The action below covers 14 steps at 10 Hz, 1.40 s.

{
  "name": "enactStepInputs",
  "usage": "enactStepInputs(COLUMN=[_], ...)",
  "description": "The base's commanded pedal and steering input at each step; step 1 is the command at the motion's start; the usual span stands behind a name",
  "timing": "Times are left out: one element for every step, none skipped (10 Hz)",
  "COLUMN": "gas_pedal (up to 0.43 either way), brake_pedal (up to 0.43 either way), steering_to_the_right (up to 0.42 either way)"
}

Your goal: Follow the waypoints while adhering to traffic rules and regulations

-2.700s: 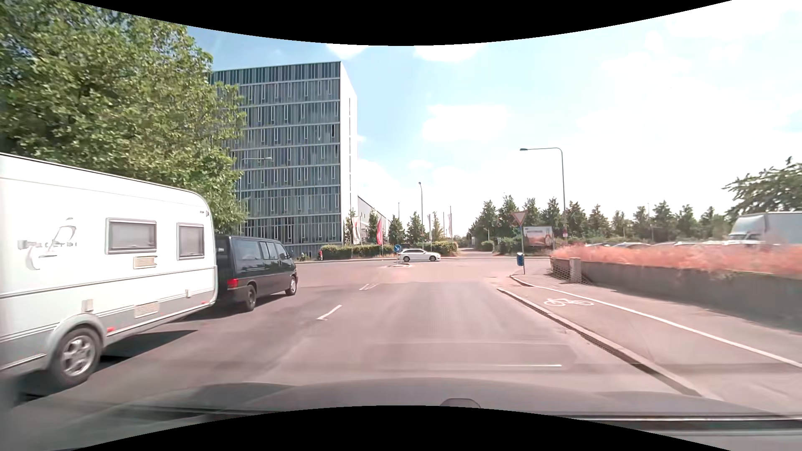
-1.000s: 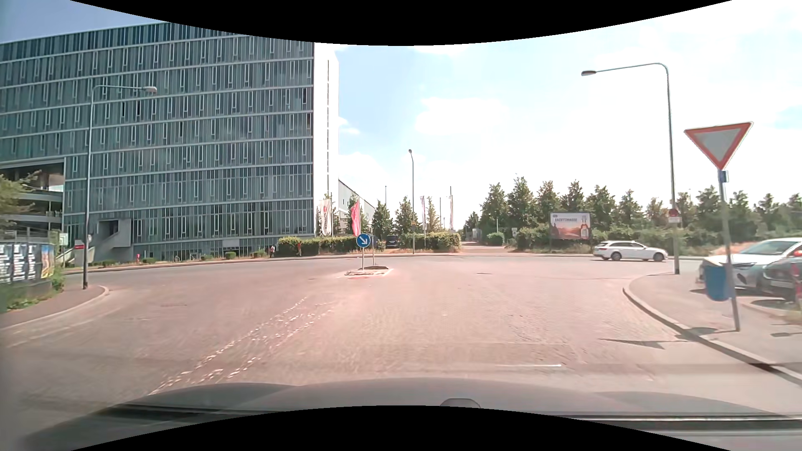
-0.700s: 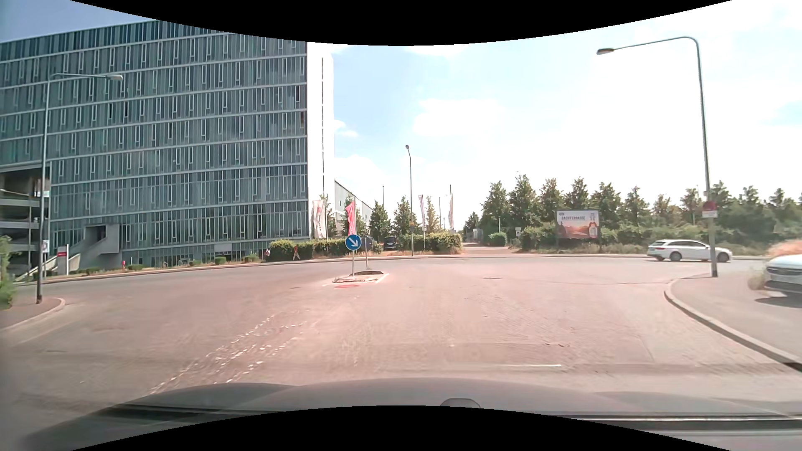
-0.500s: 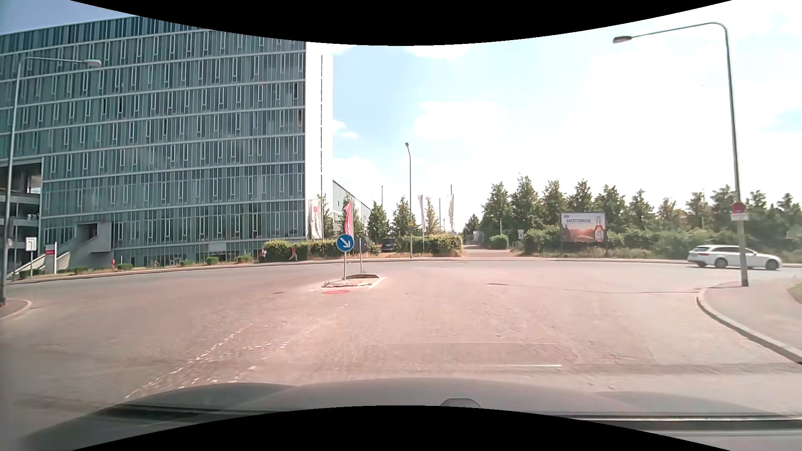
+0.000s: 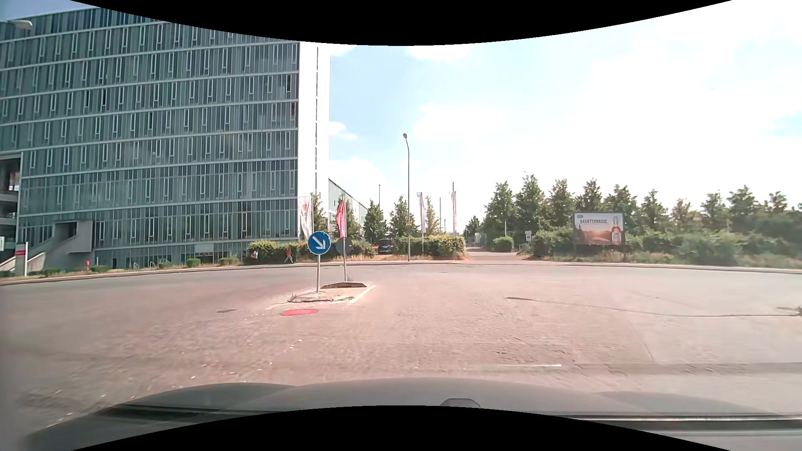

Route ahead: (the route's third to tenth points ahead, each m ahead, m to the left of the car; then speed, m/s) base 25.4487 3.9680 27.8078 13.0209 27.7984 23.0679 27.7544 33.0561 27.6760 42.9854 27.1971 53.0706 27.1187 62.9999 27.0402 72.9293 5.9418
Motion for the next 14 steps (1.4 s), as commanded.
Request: enactStepInputs(gas_pedal=[0.000, 0.000, 0.000, 0.000, 0.000, 0.000, 0.000, 0.000, 0.000, 0.000, 0.000, 0.000, 0.000, 0.000], brake_pedal=[0.195, 0.195, 0.195, 0.195, 0.195, 0.201, 0.201, 0.201, 0.207, 0.207, 0.207, 0.207, 0.207, 0.207], steering_to_the_right=[-0.002, -0.002, -0.002, -0.003, -0.005, -0.006, -0.006, -0.006, -0.007, -0.007, -0.007, -0.008, -0.008, -0.008])
